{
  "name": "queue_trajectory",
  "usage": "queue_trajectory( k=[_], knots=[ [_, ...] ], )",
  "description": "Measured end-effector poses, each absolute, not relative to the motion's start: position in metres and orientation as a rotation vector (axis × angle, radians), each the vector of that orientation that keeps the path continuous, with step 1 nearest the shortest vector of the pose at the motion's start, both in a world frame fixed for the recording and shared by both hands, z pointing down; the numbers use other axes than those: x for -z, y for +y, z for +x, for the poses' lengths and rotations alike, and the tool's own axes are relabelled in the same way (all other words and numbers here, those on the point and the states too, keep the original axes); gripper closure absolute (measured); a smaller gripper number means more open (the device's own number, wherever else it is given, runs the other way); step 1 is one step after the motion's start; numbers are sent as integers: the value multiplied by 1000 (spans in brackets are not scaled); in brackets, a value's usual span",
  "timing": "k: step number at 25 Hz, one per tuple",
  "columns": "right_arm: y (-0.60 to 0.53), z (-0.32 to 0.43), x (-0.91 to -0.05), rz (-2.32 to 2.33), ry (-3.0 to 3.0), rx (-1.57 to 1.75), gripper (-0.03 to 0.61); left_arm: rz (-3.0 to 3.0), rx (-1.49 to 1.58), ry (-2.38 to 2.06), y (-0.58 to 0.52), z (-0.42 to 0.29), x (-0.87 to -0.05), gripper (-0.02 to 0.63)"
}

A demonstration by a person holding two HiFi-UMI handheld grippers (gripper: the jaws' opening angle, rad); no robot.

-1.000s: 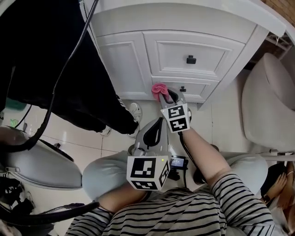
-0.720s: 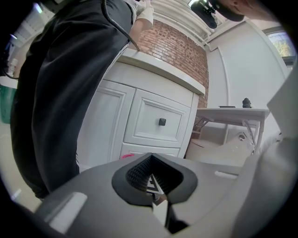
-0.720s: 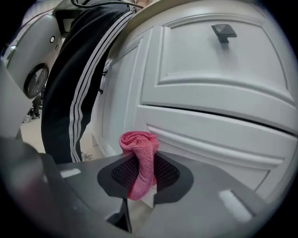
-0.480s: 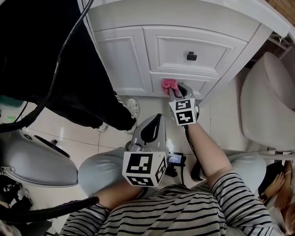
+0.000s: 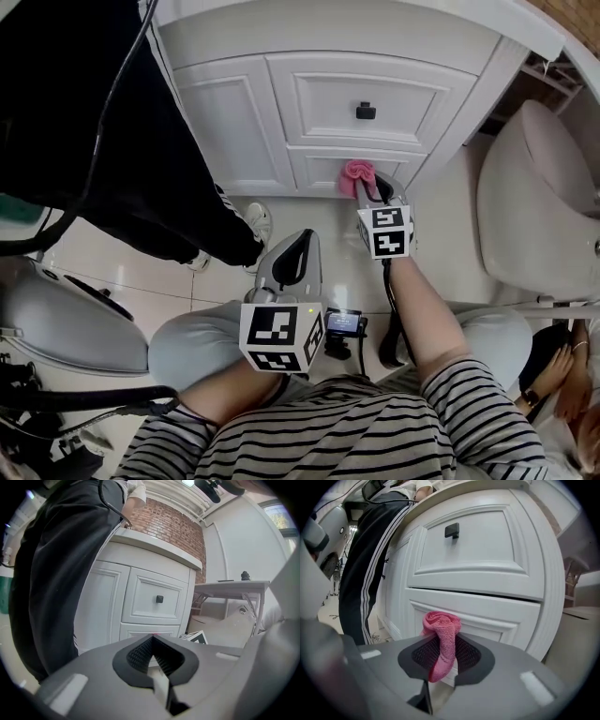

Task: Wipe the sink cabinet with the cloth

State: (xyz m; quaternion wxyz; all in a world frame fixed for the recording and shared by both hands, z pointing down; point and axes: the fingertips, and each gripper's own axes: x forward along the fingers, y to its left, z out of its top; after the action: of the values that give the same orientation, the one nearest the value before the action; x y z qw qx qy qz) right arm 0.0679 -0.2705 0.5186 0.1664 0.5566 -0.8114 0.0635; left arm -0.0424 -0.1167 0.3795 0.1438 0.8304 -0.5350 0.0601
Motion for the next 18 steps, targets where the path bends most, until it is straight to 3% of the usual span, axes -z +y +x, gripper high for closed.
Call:
queue_trajectory(
  k=[15,18],
  knots=[
    [-255,205,-542,1927,-1988,-343,492,2398,-218,-1545,-118,-33,-382,620],
    [-247,199,-544,1914,-2025,-336,494,2388,-188,-1544,-115,-36,-377,620]
  ],
)
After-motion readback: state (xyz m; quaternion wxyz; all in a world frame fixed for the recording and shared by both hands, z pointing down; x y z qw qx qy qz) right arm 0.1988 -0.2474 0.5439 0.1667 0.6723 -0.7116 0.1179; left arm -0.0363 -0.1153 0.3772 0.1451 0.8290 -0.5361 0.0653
